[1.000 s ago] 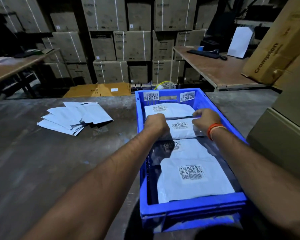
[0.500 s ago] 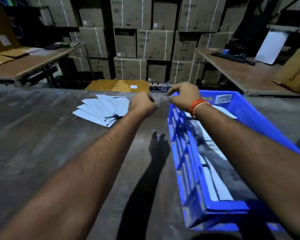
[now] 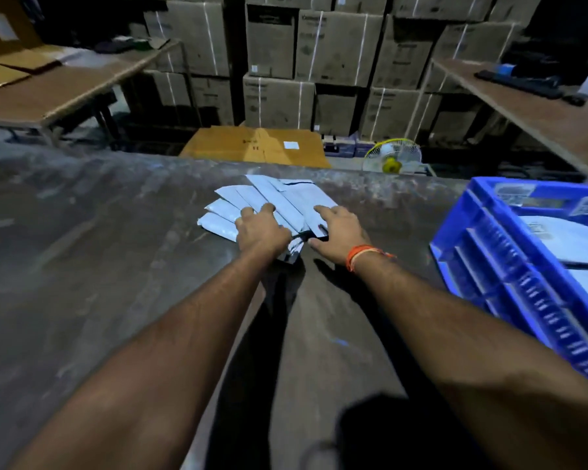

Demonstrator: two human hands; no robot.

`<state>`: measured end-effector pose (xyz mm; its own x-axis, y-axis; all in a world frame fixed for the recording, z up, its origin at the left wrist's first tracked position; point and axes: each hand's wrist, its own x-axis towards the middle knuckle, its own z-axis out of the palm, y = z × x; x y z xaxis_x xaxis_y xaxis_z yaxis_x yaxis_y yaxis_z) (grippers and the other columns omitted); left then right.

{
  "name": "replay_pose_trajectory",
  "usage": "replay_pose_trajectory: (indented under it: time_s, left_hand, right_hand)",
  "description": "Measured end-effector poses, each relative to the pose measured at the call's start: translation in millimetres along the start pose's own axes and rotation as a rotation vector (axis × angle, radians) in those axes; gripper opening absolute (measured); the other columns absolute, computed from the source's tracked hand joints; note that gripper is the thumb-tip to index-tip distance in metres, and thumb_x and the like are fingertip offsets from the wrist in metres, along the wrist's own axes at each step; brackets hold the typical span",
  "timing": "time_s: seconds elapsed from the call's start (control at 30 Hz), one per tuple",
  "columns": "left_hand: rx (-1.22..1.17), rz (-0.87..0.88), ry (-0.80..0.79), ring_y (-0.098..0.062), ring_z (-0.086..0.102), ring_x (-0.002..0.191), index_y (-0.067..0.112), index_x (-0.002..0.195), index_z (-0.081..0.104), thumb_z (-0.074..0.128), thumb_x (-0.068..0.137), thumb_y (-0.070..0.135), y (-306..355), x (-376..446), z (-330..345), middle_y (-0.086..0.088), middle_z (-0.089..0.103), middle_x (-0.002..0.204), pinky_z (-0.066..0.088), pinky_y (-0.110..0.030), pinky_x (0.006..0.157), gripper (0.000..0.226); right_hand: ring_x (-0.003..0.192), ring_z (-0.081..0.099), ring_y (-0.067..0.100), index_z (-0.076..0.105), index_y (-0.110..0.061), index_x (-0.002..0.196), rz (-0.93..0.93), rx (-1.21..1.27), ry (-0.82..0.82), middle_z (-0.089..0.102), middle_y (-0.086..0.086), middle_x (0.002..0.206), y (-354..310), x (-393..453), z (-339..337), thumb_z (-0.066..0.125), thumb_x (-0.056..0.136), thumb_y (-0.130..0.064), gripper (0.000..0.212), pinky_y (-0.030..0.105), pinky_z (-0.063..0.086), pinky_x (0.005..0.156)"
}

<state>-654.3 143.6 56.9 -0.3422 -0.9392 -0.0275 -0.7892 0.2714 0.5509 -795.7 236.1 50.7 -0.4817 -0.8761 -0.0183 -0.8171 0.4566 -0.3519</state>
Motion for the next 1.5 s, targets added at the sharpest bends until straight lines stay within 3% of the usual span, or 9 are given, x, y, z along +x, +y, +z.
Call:
replay_pose_trajectory:
  time_s: [0.13, 0.37, 0.53, 0.8, 1.03, 1.17, 1.23, 1.33, 1.5]
  left_hand:
    - [0.021, 0.050, 0.019, -0.038, 0.026, 0.141, 0.031, 0.149, 0.042, 0.056, 0.093, 0.047, -17.5, 54.4, 9.0, -0.019, 0.027, 0.155, 0.036, -0.049, 0.109, 0.060]
    - [0.278, 0.141, -0.039, -0.040, 0.011, 0.149, 0.044, 0.148, 0.035, 0.033, 0.089, 0.078, -52.0, 153.8, 13.2, -0.021, 0.019, 0.160, 0.011, -0.070, 0.113, 0.068]
    - [0.274, 0.108, -0.278, -0.044, 0.018, 0.145, 0.046, 0.155, 0.022, 0.045, 0.085, 0.080, -70.0, 171.9, 15.4, -0.020, 0.022, 0.158, 0.026, -0.060, 0.116, 0.081]
    - [0.304, 0.087, -0.295, -0.042, 0.028, 0.140, 0.041, 0.151, 0.031, 0.037, 0.070, 0.087, -77.2, 81.7, 15.2, -0.023, 0.035, 0.148, 0.034, -0.058, 0.111, 0.093]
    - [0.313, 0.046, -0.268, -0.039, 0.028, 0.142, 0.044, 0.152, 0.028, 0.048, 0.085, 0.076, -90.0, -73.3, 14.0, -0.018, 0.029, 0.152, 0.033, -0.059, 0.112, 0.077]
    - [0.305, 0.007, -0.231, -0.044, 0.027, 0.142, 0.041, 0.149, 0.030, 0.050, 0.081, 0.077, -96.1, -129.2, 9.2, -0.023, 0.025, 0.153, 0.032, -0.062, 0.111, 0.080]
    - [0.306, 0.008, -0.123, -0.043, 0.021, 0.144, 0.034, 0.149, 0.031, 0.052, 0.084, 0.070, -89.6, -154.0, 6.6, -0.024, 0.020, 0.155, 0.029, -0.064, 0.112, 0.078]
    - [0.192, 0.087, 0.010, -0.037, 0.019, 0.149, 0.028, 0.152, 0.034, 0.057, 0.088, 0.057, -69.6, -207.7, 8.5, -0.021, 0.014, 0.161, 0.029, -0.059, 0.115, 0.074]
    - [0.022, 0.317, 0.103, -0.034, 0.036, 0.142, 0.026, 0.149, 0.044, 0.068, 0.086, 0.042, -40.9, -287.8, 24.5, -0.014, 0.023, 0.161, 0.041, -0.042, 0.109, 0.068]
  right_hand:
    - [0.147, 0.022, 0.033, 0.025, -0.036, 0.155, 0.021, -0.022, -0.022, 0.029, 0.015, 0.157, -5.6, 51.2, 18.8, 0.032, 0.067, -0.079, 0.098, 0.056, 0.033, 0.112]
    - [0.151, -0.004, 0.042, 0.009, -0.052, 0.153, 0.133, 0.026, -0.122, 0.001, 0.009, 0.166, 0.5, 121.3, 33.2, 0.031, 0.081, -0.085, 0.083, 0.068, 0.008, 0.116]
    - [0.152, 0.003, 0.038, 0.006, -0.056, 0.152, 0.134, -0.037, -0.254, -0.003, 0.001, 0.167, -1.2, 132.3, 45.2, 0.030, 0.082, -0.086, 0.080, 0.066, 0.010, 0.116]
    - [0.151, 0.007, 0.035, 0.003, -0.055, 0.152, 0.013, -0.112, -0.261, 0.002, 0.001, 0.167, 8.7, 41.6, 46.2, 0.028, 0.075, -0.089, 0.088, 0.064, 0.019, 0.116]
    - [0.150, -0.017, 0.037, -0.015, -0.053, 0.149, -0.065, -0.080, -0.508, -0.023, 0.005, 0.164, 20.8, -97.8, 33.3, 0.078, 0.064, -0.062, 0.127, 0.067, 0.014, 0.116]
    - [0.150, -0.021, 0.036, -0.026, -0.050, 0.147, -0.047, -0.227, -0.633, -0.032, 0.001, 0.161, 39.7, -172.3, 12.5, 0.085, 0.059, -0.044, 0.141, 0.067, 0.012, 0.116]
    - [0.152, 0.000, 0.037, -0.016, -0.045, 0.152, -0.016, -0.315, -0.571, -0.018, 0.002, 0.165, 50.6, -196.4, 11.5, 0.075, 0.072, -0.037, 0.122, 0.064, 0.017, 0.115]
    - [0.132, 0.047, 0.036, 0.036, -0.024, 0.148, -0.025, -0.306, -0.266, 0.039, 0.014, 0.151, 64.5, -238.9, 6.0, 0.058, 0.086, -0.024, 0.066, 0.048, 0.044, 0.105]
    - [0.101, 0.067, 0.039, 0.064, -0.024, 0.116, 0.012, -0.226, 0.016, 0.068, 0.017, 0.109, 71.4, -313.5, -20.4, 0.052, 0.086, -0.009, 0.036, 0.039, 0.055, 0.083]
